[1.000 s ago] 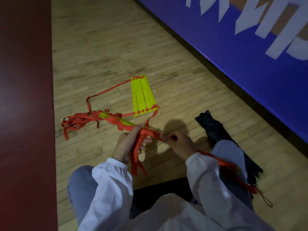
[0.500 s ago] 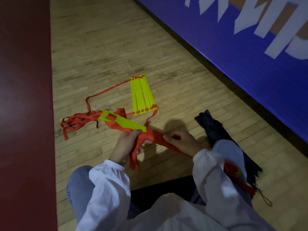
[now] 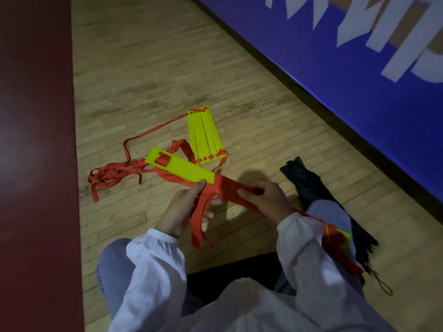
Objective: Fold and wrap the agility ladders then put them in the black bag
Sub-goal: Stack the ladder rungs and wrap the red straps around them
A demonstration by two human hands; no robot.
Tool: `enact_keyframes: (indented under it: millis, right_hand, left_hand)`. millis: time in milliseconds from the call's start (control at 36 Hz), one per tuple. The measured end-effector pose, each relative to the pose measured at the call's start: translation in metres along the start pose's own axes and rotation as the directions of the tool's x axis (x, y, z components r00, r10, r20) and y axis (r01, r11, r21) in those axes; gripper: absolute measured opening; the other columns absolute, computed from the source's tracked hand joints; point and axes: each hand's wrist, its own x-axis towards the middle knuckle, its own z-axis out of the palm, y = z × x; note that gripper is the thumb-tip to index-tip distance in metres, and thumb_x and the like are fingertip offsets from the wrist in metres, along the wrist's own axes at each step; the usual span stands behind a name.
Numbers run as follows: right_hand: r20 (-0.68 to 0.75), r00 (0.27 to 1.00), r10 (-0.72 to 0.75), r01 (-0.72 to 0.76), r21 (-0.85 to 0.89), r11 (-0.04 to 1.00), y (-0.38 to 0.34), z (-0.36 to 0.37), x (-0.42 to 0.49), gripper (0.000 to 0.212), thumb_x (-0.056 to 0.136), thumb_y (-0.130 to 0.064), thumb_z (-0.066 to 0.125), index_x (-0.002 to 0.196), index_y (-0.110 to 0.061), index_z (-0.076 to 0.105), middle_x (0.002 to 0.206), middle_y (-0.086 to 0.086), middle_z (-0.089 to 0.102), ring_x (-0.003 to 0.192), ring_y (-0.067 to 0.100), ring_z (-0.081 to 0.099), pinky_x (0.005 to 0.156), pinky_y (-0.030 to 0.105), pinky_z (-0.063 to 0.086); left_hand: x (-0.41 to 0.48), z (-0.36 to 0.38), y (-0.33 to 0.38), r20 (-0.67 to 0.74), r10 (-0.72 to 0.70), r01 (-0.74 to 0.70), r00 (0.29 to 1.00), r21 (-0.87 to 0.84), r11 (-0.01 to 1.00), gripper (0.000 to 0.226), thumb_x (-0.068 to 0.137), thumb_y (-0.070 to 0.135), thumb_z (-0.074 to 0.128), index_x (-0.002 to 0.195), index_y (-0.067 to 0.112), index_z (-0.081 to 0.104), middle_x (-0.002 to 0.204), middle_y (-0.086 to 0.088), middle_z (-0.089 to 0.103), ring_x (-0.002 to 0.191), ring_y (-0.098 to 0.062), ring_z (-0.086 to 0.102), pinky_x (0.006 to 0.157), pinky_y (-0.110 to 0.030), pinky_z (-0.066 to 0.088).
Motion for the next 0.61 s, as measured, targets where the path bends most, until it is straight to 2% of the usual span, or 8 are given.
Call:
enact_keyframes:
  millis: [111,250,444,611]
  right_hand:
    - [-0.099,0.995,-0.004,0.003,-0.017,1.000,-0.0024,0.0005,-0.0007,0.035,0.080,-0.045,0.072,0.096,-0.015,0.068,0.089,-0.002,0.067,0.085,0.015,0.062,0.079,0.033,0.049]
    - [-0.188,0.982,-0.021,0.014,-0.037,0.999,-0.0017,0.0034,-0.0024,0.034,0.078,-0.043,0.074,0.091,-0.013,0.067,0.085,-0.001,0.067,0.084,0.018,0.063,0.079,0.036,0.050]
    - [-0.218,0.976,-0.022,0.015,-0.033,0.999,-0.0039,0.0064,-0.0023,0.038,0.074,-0.042,0.079,0.096,-0.013,0.068,0.092,0.001,0.070,0.090,0.020,0.064,0.085,0.042,0.052]
    - [-0.205,0.978,-0.027,0.011,-0.080,0.997,-0.0050,0.0067,-0.0031,0.039,0.068,-0.037,0.084,0.089,-0.010,0.066,0.086,0.000,0.067,0.086,0.019,0.063,0.079,0.038,0.051]
  left_hand:
    - [0.0031,-0.0025,-0.0011,0.016,-0.039,0.038,0.999,0.055,0.998,0.057,0.095,0.049,0.044,0.097,-0.003,0.066,0.091,-0.020,0.073,0.040,-0.017,0.057,0.036,-0.019,0.043]
    - [0.0042,-0.0020,0.0019,0.012,-0.016,0.015,1.000,0.070,0.997,0.050,0.096,0.044,0.045,0.095,-0.001,0.066,0.095,-0.020,0.073,0.040,-0.015,0.054,0.036,-0.019,0.042]
    - [0.0053,-0.0016,0.0047,-0.027,0.005,-0.003,1.000,0.067,0.998,0.038,0.098,0.035,0.048,0.096,0.000,0.064,0.093,-0.022,0.073,0.039,-0.016,0.052,0.036,-0.019,0.041]
    - [0.0052,0.0000,0.0057,-0.113,0.055,-0.046,0.992,0.085,0.995,0.046,0.095,0.041,0.051,0.088,-0.002,0.067,0.085,-0.019,0.073,0.035,-0.014,0.049,0.034,-0.017,0.038]
